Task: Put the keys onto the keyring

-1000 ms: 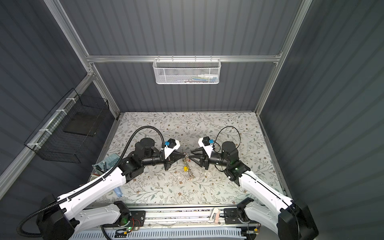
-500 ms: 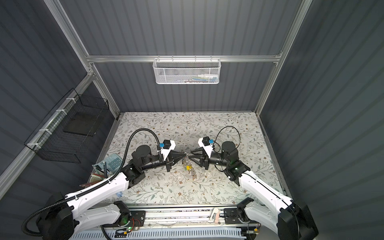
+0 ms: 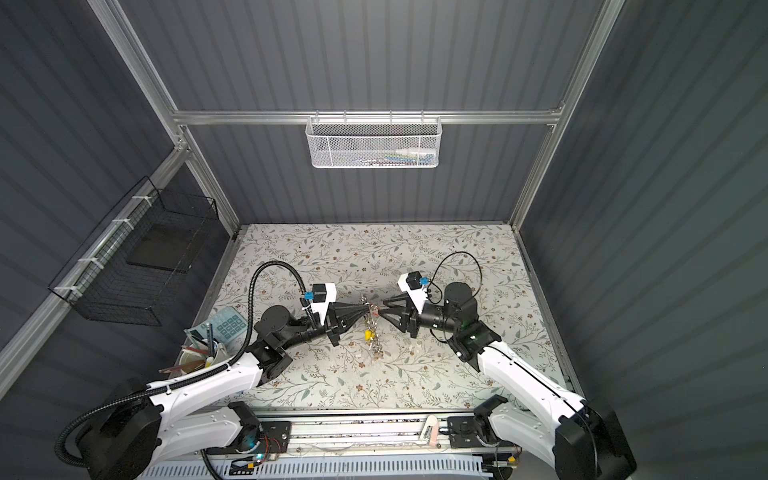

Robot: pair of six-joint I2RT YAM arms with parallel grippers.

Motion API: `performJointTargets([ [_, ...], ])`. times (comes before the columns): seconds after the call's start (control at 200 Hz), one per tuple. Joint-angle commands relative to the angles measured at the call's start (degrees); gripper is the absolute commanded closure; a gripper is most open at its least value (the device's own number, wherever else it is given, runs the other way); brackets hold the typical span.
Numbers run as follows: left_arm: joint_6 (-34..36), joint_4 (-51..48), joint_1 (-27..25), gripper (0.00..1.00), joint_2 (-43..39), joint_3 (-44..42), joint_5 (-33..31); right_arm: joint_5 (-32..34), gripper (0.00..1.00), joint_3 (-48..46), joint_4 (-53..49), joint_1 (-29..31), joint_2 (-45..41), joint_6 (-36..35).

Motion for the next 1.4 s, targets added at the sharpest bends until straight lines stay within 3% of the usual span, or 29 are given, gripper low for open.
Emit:
performJointTargets([
  [0.0, -2.3, 11.1, -0.3, 1.0, 1.0, -0.4, -0.9, -0.3, 0.58, -1.0, 4.4, -2.4, -2.8, 4.9],
  [0.19, -4.4, 18.4, -0.2, 1.0, 5.1, -0.7, 0.2, -0.7, 0.52, -1.3, 6.7, -3.8, -6.1, 6.9],
  [0.465, -8.5, 32.8, -0.3, 1.0, 13.1, -1.8, 1.6, -7.9, 0.52, 2.7, 10.9, -3.8, -0.2, 9.4],
  [0.8, -8.1, 32.9, -0.4, 1.0, 13.7, -1.2, 2.9, -14.5, 0.54, 5.3, 17.7, -3.6, 8.8, 14.6],
  [1.396, -7.9, 32.9, -0.4, 1.0, 12.6, -1.2, 2.4, -17.3, 0.64, 3.2, 17.6, -3.1, 9.8, 14.3],
])
